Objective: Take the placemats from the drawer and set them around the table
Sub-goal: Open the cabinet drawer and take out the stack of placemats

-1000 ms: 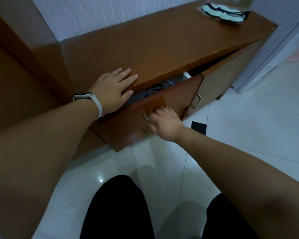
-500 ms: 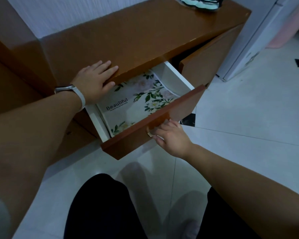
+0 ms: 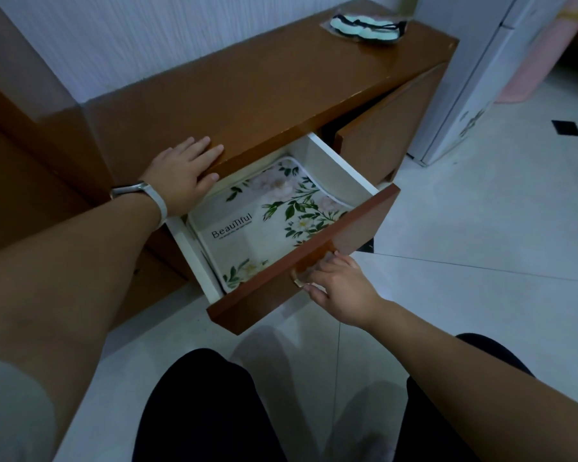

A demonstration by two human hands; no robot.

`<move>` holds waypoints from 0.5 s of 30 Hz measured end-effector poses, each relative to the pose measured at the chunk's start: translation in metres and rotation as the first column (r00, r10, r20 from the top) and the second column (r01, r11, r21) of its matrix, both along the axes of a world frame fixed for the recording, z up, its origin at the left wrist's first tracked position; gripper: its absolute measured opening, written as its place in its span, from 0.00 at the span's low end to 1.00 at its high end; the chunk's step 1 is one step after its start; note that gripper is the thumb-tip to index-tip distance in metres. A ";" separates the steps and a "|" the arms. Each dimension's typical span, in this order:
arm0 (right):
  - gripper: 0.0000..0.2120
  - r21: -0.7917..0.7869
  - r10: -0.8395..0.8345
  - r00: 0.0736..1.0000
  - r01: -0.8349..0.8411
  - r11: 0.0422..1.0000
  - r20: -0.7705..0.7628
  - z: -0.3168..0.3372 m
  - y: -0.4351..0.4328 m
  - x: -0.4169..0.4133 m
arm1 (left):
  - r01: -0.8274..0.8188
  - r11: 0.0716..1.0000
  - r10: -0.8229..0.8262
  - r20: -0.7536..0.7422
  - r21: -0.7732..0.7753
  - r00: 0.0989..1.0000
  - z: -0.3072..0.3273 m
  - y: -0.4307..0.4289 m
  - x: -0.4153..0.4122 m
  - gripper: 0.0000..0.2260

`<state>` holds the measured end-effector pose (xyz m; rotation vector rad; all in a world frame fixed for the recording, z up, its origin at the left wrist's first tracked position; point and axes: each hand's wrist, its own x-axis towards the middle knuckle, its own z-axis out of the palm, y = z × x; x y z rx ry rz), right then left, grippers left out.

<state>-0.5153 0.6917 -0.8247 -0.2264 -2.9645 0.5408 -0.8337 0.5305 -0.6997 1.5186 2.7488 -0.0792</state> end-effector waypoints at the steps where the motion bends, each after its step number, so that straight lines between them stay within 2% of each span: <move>1: 0.12 0.003 -0.002 1.000 0.002 1.000 -0.019 -0.002 0.000 0.003 | 0.002 1.000 -0.001 -0.001 0.004 1.000 0.000 0.000 0.000 0.24; 4: 0.07 -0.002 -0.011 0.998 0.011 1.000 -0.059 -0.004 -0.003 0.012 | 0.006 1.000 -0.006 -0.008 0.009 1.000 0.000 0.000 0.001 0.24; 15: 0.06 -0.026 -0.017 1.000 0.017 1.000 0.016 0.008 -0.004 0.016 | 0.016 1.000 -0.016 -0.019 0.022 1.000 -0.002 -0.001 0.001 0.25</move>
